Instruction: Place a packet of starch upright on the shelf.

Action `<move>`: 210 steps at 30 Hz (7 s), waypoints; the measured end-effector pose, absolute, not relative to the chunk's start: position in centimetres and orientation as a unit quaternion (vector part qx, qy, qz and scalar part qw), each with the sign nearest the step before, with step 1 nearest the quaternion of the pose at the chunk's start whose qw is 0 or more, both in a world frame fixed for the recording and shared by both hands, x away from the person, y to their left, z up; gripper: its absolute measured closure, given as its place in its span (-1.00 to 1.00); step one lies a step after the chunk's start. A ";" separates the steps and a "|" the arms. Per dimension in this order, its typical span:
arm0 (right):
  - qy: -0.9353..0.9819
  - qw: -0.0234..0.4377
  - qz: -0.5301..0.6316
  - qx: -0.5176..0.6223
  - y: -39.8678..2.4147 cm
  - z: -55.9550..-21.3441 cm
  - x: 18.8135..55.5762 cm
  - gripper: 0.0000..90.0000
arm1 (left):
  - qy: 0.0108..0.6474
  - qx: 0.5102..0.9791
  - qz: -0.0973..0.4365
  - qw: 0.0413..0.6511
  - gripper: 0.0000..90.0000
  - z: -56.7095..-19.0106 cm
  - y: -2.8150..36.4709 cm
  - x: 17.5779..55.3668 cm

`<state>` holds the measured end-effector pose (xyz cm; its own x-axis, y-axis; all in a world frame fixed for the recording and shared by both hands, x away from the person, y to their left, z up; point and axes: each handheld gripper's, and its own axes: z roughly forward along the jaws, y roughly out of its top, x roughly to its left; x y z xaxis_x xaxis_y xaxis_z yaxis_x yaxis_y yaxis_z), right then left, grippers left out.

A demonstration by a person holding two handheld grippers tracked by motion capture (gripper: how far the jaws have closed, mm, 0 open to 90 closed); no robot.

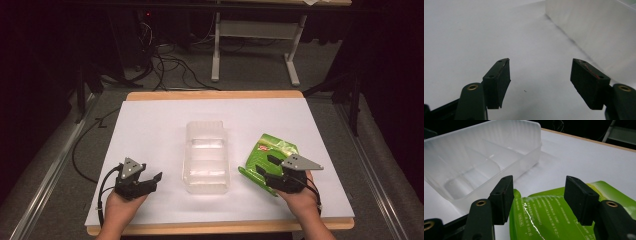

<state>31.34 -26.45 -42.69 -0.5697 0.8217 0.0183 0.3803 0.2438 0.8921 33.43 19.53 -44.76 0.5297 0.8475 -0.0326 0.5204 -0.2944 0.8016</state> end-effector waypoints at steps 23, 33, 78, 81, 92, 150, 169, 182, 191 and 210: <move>0.738 0.242 0.467 0.423 -27.1 -42.6 32.3 -0.03 | 0.432 0.787 0.203 0.392 -0.28 -44.9 19.2 33.4; 0.716 0.255 0.461 0.458 -29.1 -42.9 34.5 -0.05 | 0.431 0.789 0.201 0.388 -0.28 -45.1 19.1 33.5; 0.684 0.142 0.398 0.594 -37.3 -47.2 39.1 0.73 | 0.425 0.799 0.202 0.373 -0.28 -45.4 18.6 33.4; 0.684 0.134 0.411 0.588 -37.3 -46.9 38.9 0.88 | 0.424 0.801 0.202 0.371 -0.28 -45.4 18.6 33.4; 0.687 0.178 0.457 0.537 -36.1 -44.0 37.0 0.95 | 0.418 0.806 0.200 0.369 -0.28 -45.4 18.5 33.4; 0.657 0.280 0.571 0.404 -30.9 -37.7 31.9 0.81 | 0.413 0.808 0.200 0.370 -0.28 -45.3 18.4 33.3; 0.689 0.241 0.543 0.415 -30.1 -39.5 32.8 0.62 | 0.403 0.815 0.198 0.367 -0.28 -45.3 18.2 33.3; 0.688 0.239 0.529 0.435 -30.9 -40.0 33.4 0.85 | 0.401 0.815 0.199 0.367 -0.28 -45.3 18.2 33.2; 0.698 0.244 0.521 0.427 -30.7 -39.6 33.5 0.98 | 0.401 0.815 0.199 0.368 -0.28 -45.2 18.2 33.2; 0.692 0.236 0.556 0.395 -30.6 -37.9 33.1 0.98 | 0.402 0.811 0.204 0.373 -0.28 -45.1 18.3 33.2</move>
